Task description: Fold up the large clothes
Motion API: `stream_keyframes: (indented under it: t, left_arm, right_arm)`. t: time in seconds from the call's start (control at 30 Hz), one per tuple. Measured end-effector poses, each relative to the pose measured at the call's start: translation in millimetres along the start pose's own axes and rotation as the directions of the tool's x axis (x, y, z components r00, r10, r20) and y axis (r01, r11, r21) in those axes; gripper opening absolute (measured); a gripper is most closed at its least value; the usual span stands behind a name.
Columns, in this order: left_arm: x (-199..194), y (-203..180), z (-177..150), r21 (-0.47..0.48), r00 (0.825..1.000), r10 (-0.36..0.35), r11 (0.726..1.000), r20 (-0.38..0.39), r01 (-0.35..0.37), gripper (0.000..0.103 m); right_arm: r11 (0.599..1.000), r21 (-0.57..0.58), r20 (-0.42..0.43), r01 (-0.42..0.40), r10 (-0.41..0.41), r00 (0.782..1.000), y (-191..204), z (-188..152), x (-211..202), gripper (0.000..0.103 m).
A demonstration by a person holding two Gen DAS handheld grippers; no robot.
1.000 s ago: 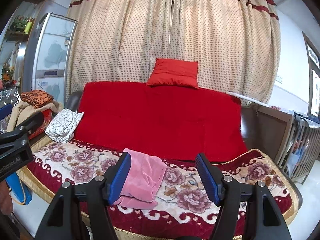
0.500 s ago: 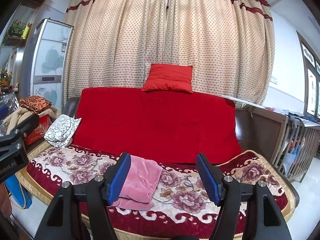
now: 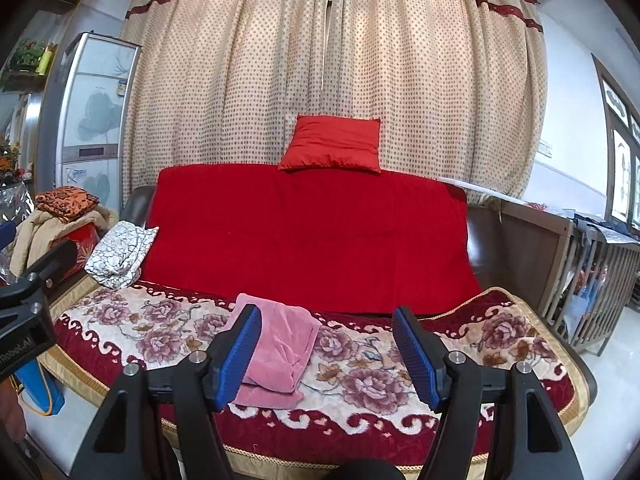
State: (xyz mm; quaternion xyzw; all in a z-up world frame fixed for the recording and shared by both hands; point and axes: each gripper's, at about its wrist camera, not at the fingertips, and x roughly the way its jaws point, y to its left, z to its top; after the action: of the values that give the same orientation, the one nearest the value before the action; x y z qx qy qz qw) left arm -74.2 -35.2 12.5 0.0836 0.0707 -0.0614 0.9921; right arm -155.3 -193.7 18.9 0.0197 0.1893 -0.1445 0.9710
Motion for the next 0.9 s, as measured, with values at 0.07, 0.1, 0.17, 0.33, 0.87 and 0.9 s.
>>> stream_keyframes:
  t: [0.07, 0.1, 0.17, 0.33, 0.87, 0.9]
  left_arm:
    - [0.4, -1.1, 0.3, 0.005, 1.0, -0.009, 1.0, -0.007, 0.009, 0.101]
    - [0.8, -1.3, 0.6, 0.007, 1.0, -0.01, 1.0, -0.008, 0.011, 0.101]
    - [0.9, -2.1, 0.3, 0.008, 1.0, -0.012, 1.0, -0.01, 0.012, 0.101]
    - [0.0, -2.2, 1.0, 0.014, 1.0, -0.024, 1.0, -0.013, 0.025, 0.101]
    - [-4.3, -6.9, 0.7, 0.032, 0.995, -0.097, 0.995, 0.0, 0.097, 0.101]
    - [-4.2, -6.6, 0.1, 0.027, 0.994, -0.108, 0.994, 0.001, 0.108, 0.101]
  right_arm:
    - [1.0, -0.002, -0.001, 0.003, -0.003, 1.0, -0.1, -0.3, 0.4, 0.072]
    - [1.0, -0.003, -0.003, 0.006, -0.006, 1.0, 0.2, -0.4, 0.4, 0.072]
    - [1.0, -0.006, -0.009, 0.007, -0.007, 1.0, 0.4, -1.0, 2.1, 0.072]
    - [1.0, -0.008, -0.015, 0.01, -0.01, 1.0, 1.8, -0.7, 4.1, 0.072]
    - [1.0, -0.03, -0.018, 0.005, -0.005, 1.0, 11.1, -5.5, 5.9, 0.072]
    - [1.0, -0.031, -0.019, 0.004, -0.004, 1.0, 11.6, -6.0, 6.0, 0.072]
